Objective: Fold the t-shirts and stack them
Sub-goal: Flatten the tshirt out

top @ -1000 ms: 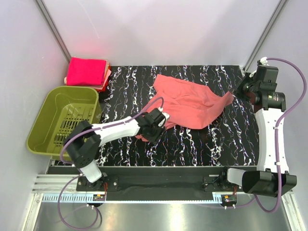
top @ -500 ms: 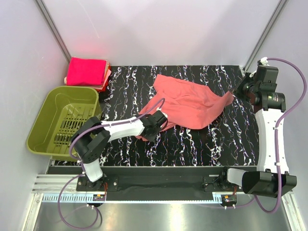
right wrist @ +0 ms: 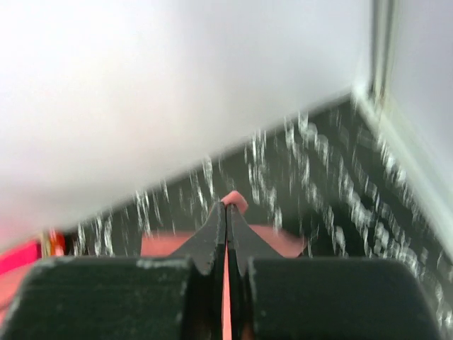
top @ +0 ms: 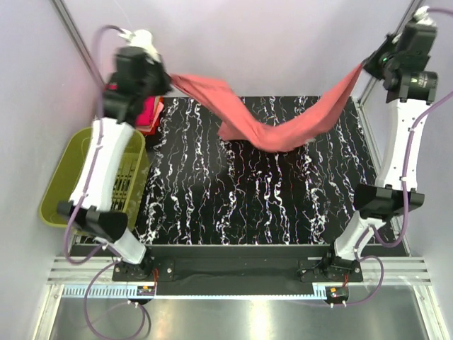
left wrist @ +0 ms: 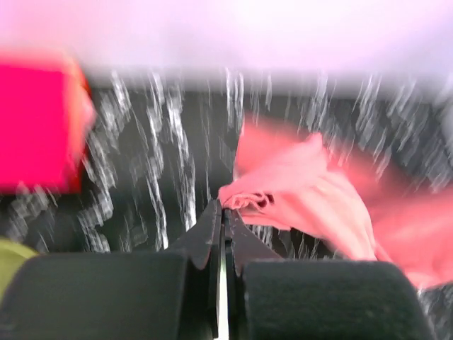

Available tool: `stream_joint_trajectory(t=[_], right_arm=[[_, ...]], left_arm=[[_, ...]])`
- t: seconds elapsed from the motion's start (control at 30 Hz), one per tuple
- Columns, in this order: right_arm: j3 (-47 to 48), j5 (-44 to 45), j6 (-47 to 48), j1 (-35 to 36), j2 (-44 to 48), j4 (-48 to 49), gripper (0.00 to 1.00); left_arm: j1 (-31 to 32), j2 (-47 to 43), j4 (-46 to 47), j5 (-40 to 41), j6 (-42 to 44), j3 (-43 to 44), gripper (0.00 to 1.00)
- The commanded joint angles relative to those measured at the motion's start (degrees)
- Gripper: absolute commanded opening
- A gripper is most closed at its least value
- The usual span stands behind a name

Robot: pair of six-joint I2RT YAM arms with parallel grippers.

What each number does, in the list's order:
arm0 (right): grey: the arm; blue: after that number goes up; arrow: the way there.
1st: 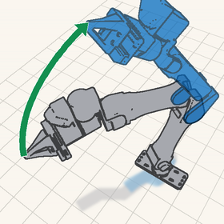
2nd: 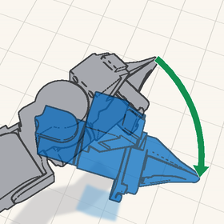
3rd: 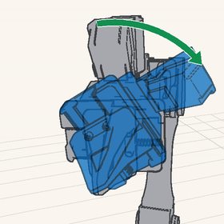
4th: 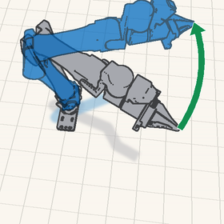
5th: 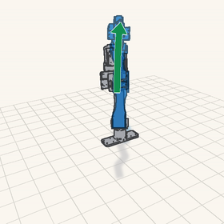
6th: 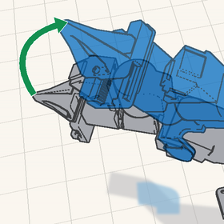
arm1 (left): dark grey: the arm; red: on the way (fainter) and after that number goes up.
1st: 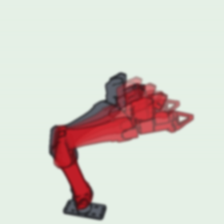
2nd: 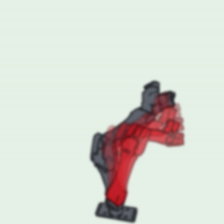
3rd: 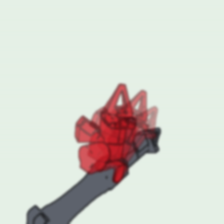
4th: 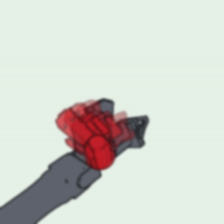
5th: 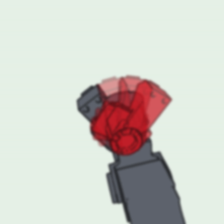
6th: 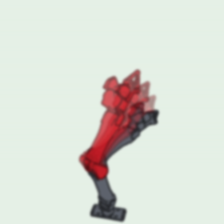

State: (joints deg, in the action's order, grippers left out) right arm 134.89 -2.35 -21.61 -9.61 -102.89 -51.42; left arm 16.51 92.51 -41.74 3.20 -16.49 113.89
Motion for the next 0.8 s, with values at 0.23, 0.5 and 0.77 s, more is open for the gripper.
stream_joint_trajectory(t=[0.23, 0.5, 0.77], right_arm=[[-1.17, 2.44, 3.85, -3.40, 7.33, -6.15, 0.00], [-39.05, -0.11, 3.76, -3.49, 26.68, -1.84, 0.00], [-46.91, 1.38, 1.66, -3.58, 32.67, -0.70, 0.00]], left_arm=[[-3.59, -14.79, 3.21, -24.09, -4.68, -28.43, 0.00], [-1.57, -35.37, 9.13, -24.12, -12.24, -71.58, 0.10], [-0.60, -34.35, 10.62, -22.99, -12.35, -65.83, 0.51]])
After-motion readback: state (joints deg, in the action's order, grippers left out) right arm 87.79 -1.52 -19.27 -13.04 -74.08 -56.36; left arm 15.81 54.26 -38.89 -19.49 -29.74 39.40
